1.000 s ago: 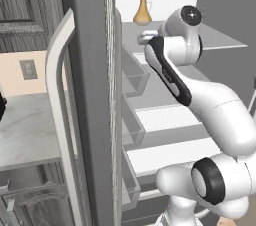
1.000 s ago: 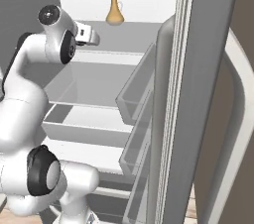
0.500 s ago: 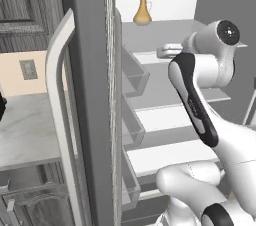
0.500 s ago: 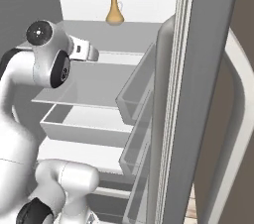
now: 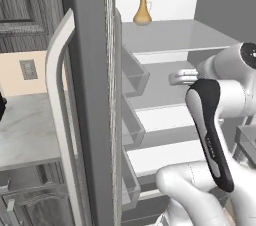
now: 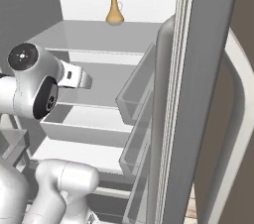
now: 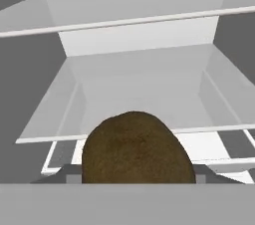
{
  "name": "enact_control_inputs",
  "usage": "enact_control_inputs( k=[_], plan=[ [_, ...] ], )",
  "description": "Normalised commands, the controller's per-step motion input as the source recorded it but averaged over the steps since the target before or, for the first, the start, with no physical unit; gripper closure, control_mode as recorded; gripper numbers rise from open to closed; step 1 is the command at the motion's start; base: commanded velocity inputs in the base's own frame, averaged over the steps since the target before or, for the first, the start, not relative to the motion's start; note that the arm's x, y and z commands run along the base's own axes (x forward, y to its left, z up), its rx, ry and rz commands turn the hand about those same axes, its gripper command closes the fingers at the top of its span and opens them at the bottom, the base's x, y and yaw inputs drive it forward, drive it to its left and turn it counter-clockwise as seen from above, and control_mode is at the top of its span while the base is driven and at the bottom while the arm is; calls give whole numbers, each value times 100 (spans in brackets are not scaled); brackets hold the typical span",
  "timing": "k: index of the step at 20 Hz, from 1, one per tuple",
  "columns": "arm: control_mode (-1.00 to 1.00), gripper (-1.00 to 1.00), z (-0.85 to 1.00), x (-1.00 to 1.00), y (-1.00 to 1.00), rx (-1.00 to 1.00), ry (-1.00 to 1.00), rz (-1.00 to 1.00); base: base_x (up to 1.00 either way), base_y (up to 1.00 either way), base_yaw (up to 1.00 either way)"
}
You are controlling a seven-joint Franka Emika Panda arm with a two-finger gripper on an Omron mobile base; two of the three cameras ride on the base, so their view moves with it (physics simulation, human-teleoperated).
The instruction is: Pick the mango and kiwi from the fridge and place them on the plate next to the blender to make a fruit smoothie.
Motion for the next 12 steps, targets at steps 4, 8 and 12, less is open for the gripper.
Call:
enact_control_inputs(
  k=[4, 8, 12],
  plan=[
    [100, 100, 0, 0, 0, 0, 0, 0, -96, 0, -3],
    [100, 100, 0, 0, 0, 0, 0, 0, -100, 0, 9],
    [100, 100, 0, 0, 0, 0, 0, 0, -100, 21, 39]
  ],
)
